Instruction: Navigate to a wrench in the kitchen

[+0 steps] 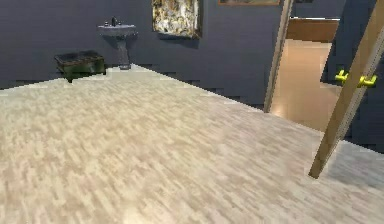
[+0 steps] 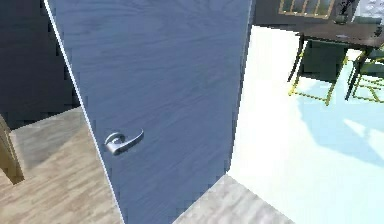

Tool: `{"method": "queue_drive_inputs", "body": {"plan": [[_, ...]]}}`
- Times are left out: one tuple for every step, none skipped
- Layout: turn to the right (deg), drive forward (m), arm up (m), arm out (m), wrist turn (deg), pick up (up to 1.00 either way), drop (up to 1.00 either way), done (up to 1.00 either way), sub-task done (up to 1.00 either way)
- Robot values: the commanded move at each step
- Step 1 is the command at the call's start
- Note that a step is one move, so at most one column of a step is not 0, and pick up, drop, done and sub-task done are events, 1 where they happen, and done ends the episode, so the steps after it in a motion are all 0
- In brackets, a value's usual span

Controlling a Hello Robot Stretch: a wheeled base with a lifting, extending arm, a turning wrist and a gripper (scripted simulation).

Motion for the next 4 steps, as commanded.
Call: {"method": "queue_drive_inputs", "body": {"plan": [[0.0,0.35,0.0,0.0,0.0,0.0,0.0,0.0,0.0],[30.0,0.0,0.0,0.0,0.0,0.0,0.0,0.0,0.0],[0.0,1.0,0.0,0.0,0.0,0.0,0.0,0.0,0.0],[0.0,1.0,0.0,0.0,0.0,0.0,0.0,0.0,0.0]]}}
